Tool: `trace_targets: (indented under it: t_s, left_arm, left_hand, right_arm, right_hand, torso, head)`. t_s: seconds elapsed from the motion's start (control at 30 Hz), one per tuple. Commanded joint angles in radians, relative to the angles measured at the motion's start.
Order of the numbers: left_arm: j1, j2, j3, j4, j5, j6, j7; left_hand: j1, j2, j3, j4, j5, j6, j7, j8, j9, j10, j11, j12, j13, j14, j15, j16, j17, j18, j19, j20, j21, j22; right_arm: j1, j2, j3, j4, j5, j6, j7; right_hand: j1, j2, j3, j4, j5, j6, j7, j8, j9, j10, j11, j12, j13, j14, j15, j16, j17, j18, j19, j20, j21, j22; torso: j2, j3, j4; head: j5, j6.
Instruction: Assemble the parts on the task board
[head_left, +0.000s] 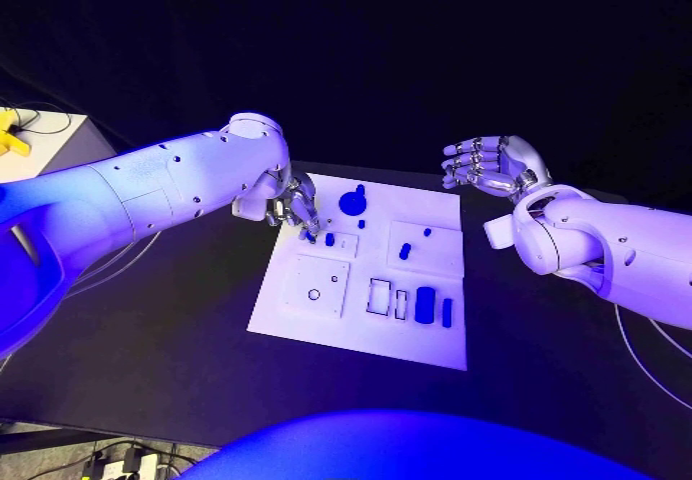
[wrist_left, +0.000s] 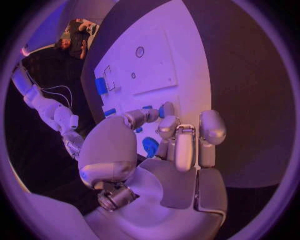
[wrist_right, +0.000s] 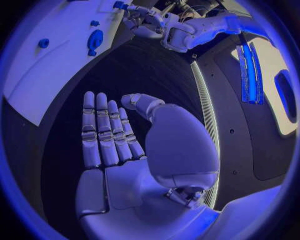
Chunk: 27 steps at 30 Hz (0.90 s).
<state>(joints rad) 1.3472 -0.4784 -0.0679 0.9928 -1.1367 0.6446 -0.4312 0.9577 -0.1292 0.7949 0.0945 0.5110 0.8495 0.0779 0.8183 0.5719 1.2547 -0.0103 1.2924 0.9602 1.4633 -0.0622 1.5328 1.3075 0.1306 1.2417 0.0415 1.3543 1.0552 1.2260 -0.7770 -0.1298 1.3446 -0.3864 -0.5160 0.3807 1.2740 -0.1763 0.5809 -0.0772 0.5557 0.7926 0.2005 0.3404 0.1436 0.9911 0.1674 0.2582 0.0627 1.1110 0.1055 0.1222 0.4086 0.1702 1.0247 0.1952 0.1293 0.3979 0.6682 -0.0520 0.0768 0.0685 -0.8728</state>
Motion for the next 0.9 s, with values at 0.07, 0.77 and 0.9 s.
trace_targets:
  t_s: [0.07, 0.77, 0.9]
  left_arm:
    - [0.001, 0.002, 0.0, 0.003, -0.002, 0.022, 0.01]
    - [-0.001, 0.01, -0.002, -0.005, -0.007, 0.016, 0.021]
    - [-0.002, 0.01, -0.003, -0.007, -0.009, 0.019, 0.02]
  left_hand:
    - [0.002, 0.011, 0.255, -0.261, 0.007, 0.017, -0.011, -0.002, 0.001, 0.008, 0.001, 0.003, 0.001, 0.084, -0.006, 0.004, 0.178, -0.016, 0.003, 0.001, 0.002, -0.001]
    - [0.003, 0.012, 0.253, -0.261, 0.008, 0.017, -0.011, -0.004, 0.002, 0.008, 0.001, 0.003, 0.002, 0.084, -0.006, 0.004, 0.179, -0.016, 0.003, 0.001, 0.002, -0.001]
    - [0.003, 0.012, 0.252, -0.261, 0.009, 0.018, -0.011, -0.004, 0.002, 0.008, 0.001, 0.003, 0.002, 0.084, -0.006, 0.003, 0.178, -0.016, 0.003, 0.001, 0.002, -0.001]
  right_arm:
    - [0.0, 0.001, 0.0, 0.0, -0.008, 0.017, 0.009]
    - [0.0, 0.002, 0.0, 0.001, -0.008, 0.017, 0.01]
    - [0.0, 0.002, 0.0, 0.002, -0.008, 0.017, 0.01]
  right_hand:
    - [-0.009, 0.004, 0.002, -0.005, 0.001, 0.006, 0.036, -0.003, -0.001, 0.002, 0.002, -0.004, 0.0, 0.001, 0.004, 0.0, -0.001, 0.0, -0.005, -0.001, -0.004, -0.001]
    - [-0.01, 0.004, 0.001, -0.006, 0.001, 0.008, 0.036, -0.006, -0.002, 0.003, 0.002, -0.006, 0.0, 0.002, 0.004, -0.002, -0.003, 0.0, -0.004, 0.0, -0.005, -0.003]
    - [-0.01, 0.004, 0.001, -0.006, 0.001, 0.008, 0.036, -0.006, -0.002, 0.003, 0.002, -0.006, 0.0, 0.002, 0.004, -0.002, -0.003, 0.0, -0.004, 0.0, -0.005, -0.003]
  torso:
    - [-0.001, -0.0002, 0.0001]
    - [0.001, -0.0001, -0.0008]
    - [0.001, -0.0001, -0.001]
  head:
    - [0.0, 0.0]
    - [-0.003, 0.0]
    - [-0.004, 0.0]
